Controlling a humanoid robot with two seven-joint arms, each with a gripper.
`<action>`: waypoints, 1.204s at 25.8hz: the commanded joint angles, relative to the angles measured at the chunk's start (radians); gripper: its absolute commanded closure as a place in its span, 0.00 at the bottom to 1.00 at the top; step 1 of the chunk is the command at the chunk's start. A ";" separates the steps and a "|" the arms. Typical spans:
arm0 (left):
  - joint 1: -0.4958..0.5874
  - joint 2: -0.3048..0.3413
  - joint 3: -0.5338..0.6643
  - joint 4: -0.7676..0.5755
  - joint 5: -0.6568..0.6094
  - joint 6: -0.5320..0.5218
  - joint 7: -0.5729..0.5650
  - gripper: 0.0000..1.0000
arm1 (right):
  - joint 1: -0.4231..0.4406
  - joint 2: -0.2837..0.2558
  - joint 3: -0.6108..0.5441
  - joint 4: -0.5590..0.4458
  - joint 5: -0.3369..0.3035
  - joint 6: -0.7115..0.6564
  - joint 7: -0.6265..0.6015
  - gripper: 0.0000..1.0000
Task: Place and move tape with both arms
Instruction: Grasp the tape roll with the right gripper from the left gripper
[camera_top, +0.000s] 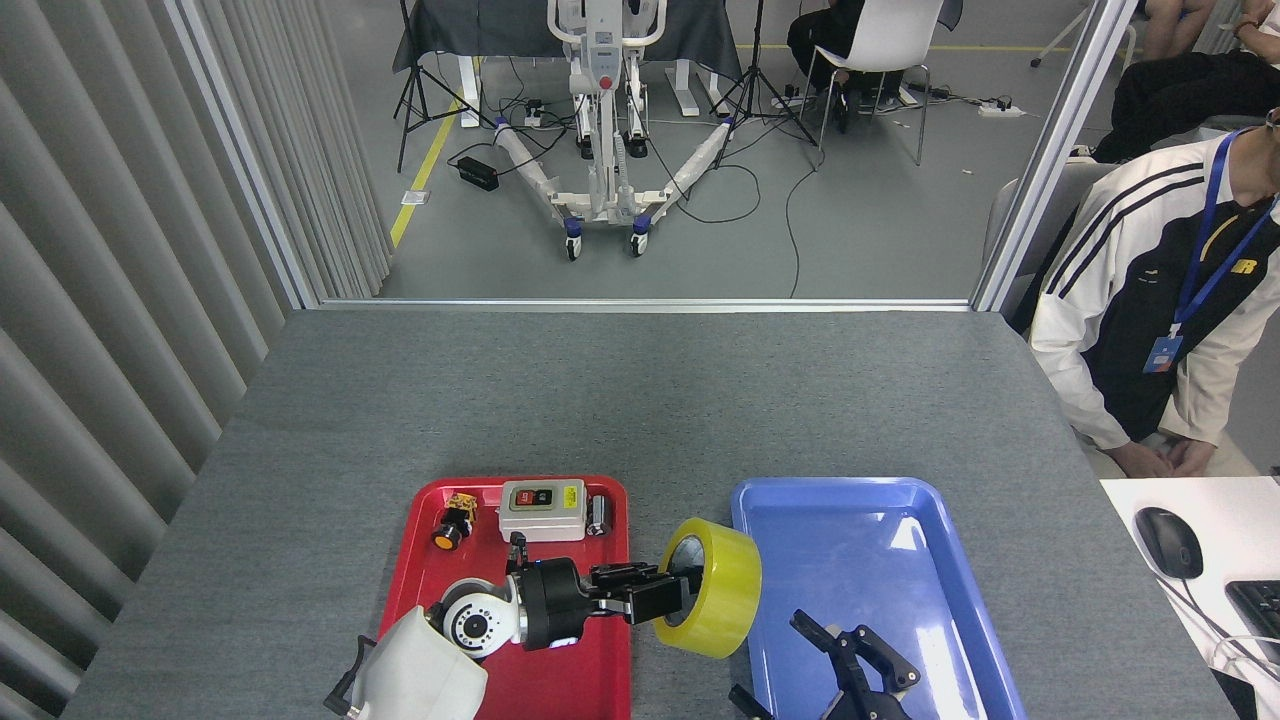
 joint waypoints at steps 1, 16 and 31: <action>0.002 0.000 -0.005 -0.002 0.000 0.000 0.003 1.00 | -0.005 0.011 0.020 0.012 0.009 0.000 0.007 0.12; 0.103 -0.003 -0.086 -0.180 -0.005 0.000 0.004 1.00 | -0.029 0.040 0.092 0.061 0.010 0.032 0.009 0.60; 0.091 -0.006 -0.059 -0.172 0.000 0.000 0.021 0.00 | 0.010 0.036 0.089 0.043 0.009 0.006 0.007 1.00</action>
